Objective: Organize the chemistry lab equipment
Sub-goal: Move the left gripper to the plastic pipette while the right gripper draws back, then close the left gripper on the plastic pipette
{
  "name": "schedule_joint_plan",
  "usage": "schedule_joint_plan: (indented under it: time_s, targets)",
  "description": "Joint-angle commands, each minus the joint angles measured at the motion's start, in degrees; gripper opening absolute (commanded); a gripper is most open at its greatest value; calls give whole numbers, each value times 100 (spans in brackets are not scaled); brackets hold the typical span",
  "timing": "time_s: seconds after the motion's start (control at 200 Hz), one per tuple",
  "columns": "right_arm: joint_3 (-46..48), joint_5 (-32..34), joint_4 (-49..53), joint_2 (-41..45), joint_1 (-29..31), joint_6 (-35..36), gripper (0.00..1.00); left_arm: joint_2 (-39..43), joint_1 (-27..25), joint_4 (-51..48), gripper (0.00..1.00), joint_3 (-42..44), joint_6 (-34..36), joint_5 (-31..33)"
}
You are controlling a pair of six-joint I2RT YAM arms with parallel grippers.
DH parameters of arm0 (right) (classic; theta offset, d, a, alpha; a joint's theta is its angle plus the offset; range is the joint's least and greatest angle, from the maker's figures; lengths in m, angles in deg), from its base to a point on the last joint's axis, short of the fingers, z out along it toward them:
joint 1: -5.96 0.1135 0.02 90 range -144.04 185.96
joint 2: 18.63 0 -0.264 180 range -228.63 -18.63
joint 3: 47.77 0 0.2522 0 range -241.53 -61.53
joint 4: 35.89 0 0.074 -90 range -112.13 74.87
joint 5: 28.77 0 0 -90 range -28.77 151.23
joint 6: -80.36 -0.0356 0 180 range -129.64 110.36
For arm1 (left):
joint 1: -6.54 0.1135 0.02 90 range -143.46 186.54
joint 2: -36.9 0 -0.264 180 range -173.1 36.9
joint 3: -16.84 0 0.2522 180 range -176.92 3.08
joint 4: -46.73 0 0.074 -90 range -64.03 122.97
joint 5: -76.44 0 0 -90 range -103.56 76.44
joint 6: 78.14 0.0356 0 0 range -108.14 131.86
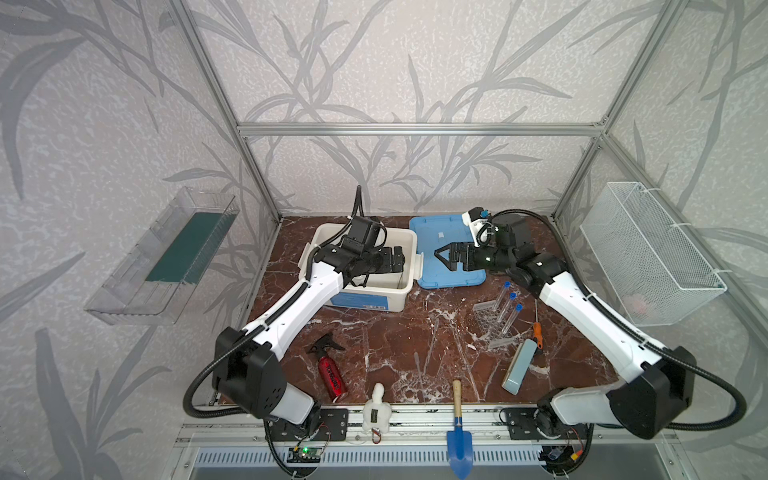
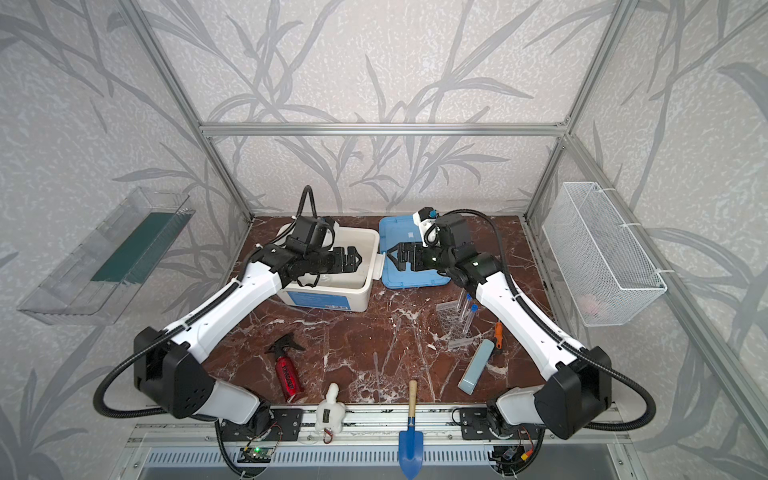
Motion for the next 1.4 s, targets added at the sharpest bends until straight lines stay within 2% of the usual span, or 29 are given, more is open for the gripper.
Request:
schedule_joint_plan:
  time_s: [0.0, 0.09, 0.16, 0.255, 0.365, 0.5, 0.655, 0.745, 0.87, 0.995, 1.125, 1.245, 1.395]
  targets:
    - [282, -8, 582, 409, 26, 351, 99, 614, -90, -427, 99, 33, -16, 149]
    - [523, 74, 721, 706, 18, 361, 99, 1039, -182, -718, 99, 37, -78, 102]
    - [645, 49, 896, 874, 21, 374, 99, 1203, -365, -1203, 95, -126, -127, -20]
    - [843, 29, 1064, 1143, 26, 262, 99, 1518, -967, -1371, 94, 30, -308, 78]
    - [1047, -41, 1199, 1471, 49, 133, 99, 1673, -1584, -1599, 90, 276, -826, 368]
    - [1221, 48, 1741, 1694, 70, 181, 99, 1831, -1969, -1262, 86, 1080, -1611, 432]
    - [1762, -138, 1565, 2008, 94, -73, 100, 1844, -2439, -268, 82, 2159, -2480, 363]
    - [1902, -101, 1592, 2096, 207, -222, 99, 1660, -2759, 365, 78, 2562, -2754, 422]
    - [1930, 146, 1851, 2048, 511, -294, 99, 1105, -3058, -101, 65, 2445, -2951, 922]
    - [2095, 369, 1839, 2065, 683, -388, 98, 658, -3328, 51, 57, 2406, -2995, 1141]
    - [2336, 459, 1651, 2247, 691, -592, 98, 133, -3482, 257, 53, 2456, -3169, 1145]
    - [2422, 488, 1534, 2355, 685, -641, 98, -292, -3580, 910, 49, 2684, -3453, 736]
    - [2438, 506, 1571, 2337, 685, -579, 98, -614, -3766, 374, 43, 2403, -3419, 1142]
